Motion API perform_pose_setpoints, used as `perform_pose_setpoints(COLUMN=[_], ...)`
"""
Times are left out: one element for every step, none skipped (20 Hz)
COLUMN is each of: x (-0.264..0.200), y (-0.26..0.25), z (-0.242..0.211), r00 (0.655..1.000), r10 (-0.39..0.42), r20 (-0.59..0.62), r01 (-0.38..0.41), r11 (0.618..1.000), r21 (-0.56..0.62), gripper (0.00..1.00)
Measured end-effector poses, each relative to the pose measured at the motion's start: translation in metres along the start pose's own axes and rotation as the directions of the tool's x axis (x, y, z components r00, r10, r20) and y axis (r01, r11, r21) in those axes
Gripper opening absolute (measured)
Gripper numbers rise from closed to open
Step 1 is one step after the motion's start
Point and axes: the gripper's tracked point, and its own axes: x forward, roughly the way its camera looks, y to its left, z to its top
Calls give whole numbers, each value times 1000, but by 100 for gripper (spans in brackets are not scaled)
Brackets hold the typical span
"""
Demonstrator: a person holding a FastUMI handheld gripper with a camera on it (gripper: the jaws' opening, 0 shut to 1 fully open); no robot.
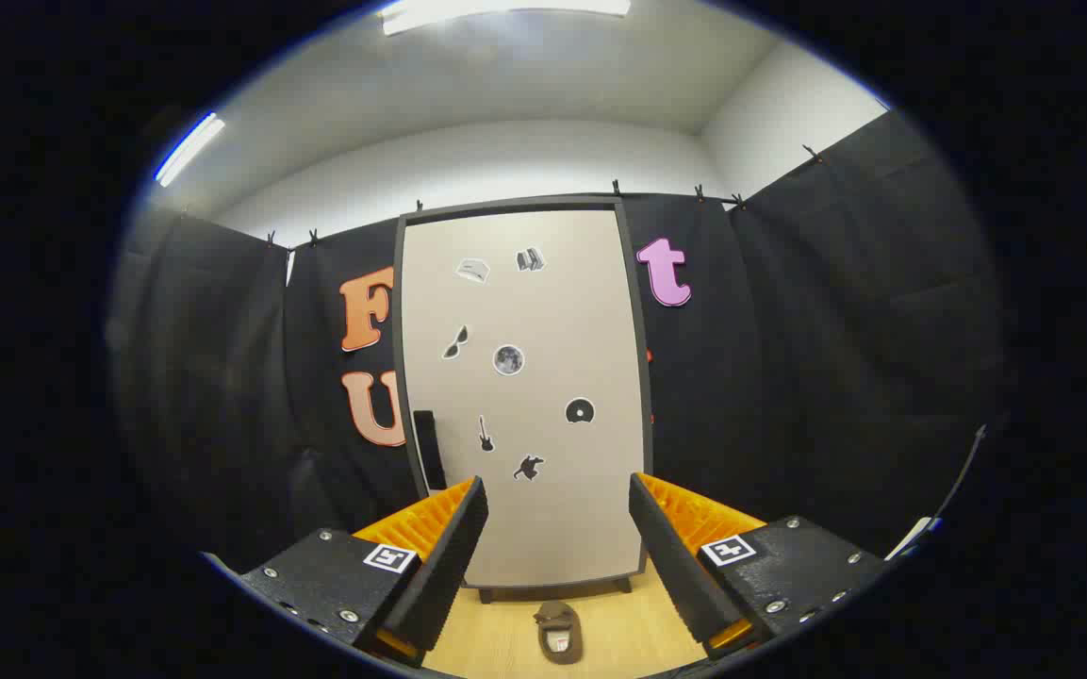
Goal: Open the shoe cabinet door, grab the shoes and put them into the shoe cabinet, then close the shoe cabinet door.
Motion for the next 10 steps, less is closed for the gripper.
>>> perform_pose_setpoints(x=[0,1,1,1,1,1,1,2,2,2], y=[-1,-1,-3,-4,-4,-3,-3,-1,-2,-2], z=[-1,-1,-1,-1,-1,-1,1,0,0,-2], r00=[1000,1000,1000,1000,1000,1000,1000,1000,1000,1000], r10=[-3,-5,-10,-13,-14,-12,-11,-8,-8,-8], r20=[-4,-6,-6,-3,-2,-1,2,1,0,-4], r01=[3,5,10,13,14,12,11,8,8,8], r11=[1000,1000,1000,1000,1000,1000,1000,1000,1000,1000], r21=[-7,-9,-10,-12,-15,-18,-17,-17,-17,-20], gripper=[94,94,94,94,94,94,94,94,94,94])
